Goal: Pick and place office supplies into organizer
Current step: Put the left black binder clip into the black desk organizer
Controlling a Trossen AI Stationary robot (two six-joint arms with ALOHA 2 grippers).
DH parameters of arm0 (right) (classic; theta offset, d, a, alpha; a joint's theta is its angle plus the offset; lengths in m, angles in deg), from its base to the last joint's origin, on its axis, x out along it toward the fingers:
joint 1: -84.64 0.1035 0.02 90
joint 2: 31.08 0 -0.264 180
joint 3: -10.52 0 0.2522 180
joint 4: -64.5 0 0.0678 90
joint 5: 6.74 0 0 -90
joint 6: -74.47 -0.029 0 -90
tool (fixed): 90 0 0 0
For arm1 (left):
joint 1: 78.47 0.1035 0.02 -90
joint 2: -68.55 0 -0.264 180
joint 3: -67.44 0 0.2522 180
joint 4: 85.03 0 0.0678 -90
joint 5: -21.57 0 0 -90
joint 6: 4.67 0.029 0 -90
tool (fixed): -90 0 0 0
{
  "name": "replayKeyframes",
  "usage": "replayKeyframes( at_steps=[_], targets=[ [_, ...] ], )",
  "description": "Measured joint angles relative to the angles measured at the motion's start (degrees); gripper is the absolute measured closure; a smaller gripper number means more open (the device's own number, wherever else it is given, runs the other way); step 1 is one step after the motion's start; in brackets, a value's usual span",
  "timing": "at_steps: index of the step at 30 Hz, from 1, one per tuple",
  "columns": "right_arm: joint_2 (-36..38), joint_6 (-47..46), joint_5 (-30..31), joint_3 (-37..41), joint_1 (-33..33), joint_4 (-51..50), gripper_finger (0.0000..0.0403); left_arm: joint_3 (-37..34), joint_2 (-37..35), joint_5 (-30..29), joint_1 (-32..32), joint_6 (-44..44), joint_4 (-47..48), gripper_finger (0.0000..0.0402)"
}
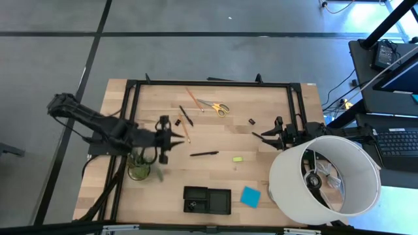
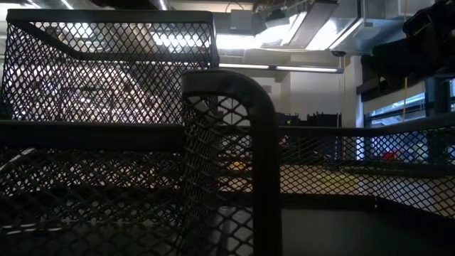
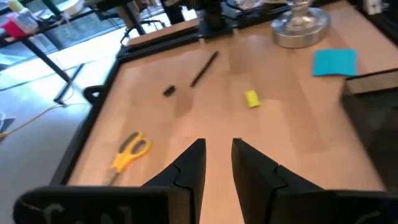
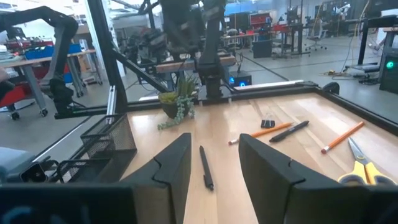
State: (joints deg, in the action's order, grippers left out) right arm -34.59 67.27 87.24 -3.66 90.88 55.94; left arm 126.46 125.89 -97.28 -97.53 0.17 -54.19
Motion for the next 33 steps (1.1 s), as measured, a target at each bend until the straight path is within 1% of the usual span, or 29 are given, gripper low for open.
replayKeyframes(
  at_steps=[6,10,14,19,21,27,30,33],
  targets=[
    [0.00,0.00,-0.02,0.00,0.00,0.03,0.0266,0.00,-2.11,6.73,10.33,5.44,-0.13,0.0329],
    [0.02,0.05,-0.15,0.00,0.00,0.05,0.0266,0.00,-2.45,11.24,15.97,5.13,-0.89,0.0329],
    [0.02,0.09,-0.15,0.00,0.00,0.05,0.0266,-0.02,-2.43,15.21,19.31,1.96,-4.46,0.0329],
    [0.02,0.11,-0.15,0.00,0.00,0.05,0.0266,-0.02,-2.43,14.55,21.41,-0.09,-11.90,0.0330],
    [0.02,0.04,-0.15,0.00,0.00,0.05,0.0266,-0.02,-2.45,14.65,21.94,0.05,-12.89,0.0331],
    [0.01,0.00,-0.15,0.00,0.00,0.05,0.0266,-0.02,-2.11,15.06,21.84,7.39,-6.79,0.0333],
    [0.01,0.09,-0.15,0.00,0.00,0.05,0.0266,-0.02,-1.54,15.06,21.73,7.91,-3.01,0.0334],
    [0.02,0.10,-0.15,0.00,0.00,0.05,0.0266,-0.02,-0.90,14.98,21.73,7.08,-1.53,0.0334]
  ],
)
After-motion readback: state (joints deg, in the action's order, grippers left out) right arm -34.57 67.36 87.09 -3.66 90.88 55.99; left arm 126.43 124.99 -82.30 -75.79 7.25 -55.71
